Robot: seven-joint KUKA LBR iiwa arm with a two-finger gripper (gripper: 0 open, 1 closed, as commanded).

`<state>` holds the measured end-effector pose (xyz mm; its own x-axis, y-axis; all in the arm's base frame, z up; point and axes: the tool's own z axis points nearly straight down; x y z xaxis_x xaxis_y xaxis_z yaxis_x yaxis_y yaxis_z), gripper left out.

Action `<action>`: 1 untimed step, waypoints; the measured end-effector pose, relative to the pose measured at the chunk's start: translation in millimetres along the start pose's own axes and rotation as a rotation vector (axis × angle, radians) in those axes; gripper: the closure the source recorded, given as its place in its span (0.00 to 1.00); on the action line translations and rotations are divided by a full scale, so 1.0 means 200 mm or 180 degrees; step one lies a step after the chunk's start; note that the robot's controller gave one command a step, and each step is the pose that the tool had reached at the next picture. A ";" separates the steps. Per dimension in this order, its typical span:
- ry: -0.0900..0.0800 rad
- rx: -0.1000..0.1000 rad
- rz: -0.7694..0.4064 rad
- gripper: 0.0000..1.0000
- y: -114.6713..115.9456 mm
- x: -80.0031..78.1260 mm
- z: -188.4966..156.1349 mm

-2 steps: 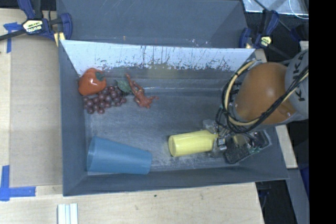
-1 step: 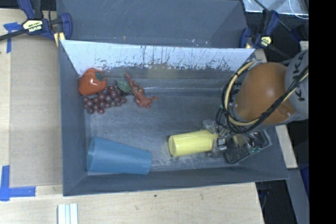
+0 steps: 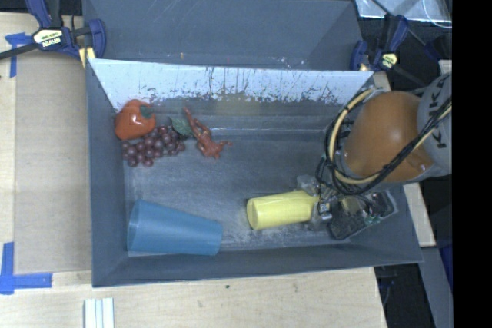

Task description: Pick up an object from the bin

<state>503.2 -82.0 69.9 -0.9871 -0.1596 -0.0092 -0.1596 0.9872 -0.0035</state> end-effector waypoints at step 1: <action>0.0000 0.0000 0.0000 1.00 0.00 0.00 0.00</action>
Offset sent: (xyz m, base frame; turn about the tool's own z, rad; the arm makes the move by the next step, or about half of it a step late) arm 0.0000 0.0000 0.0000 0.0000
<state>503.2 -82.0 69.9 -0.9871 -0.1597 -0.0092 -0.1597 0.9872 -0.0035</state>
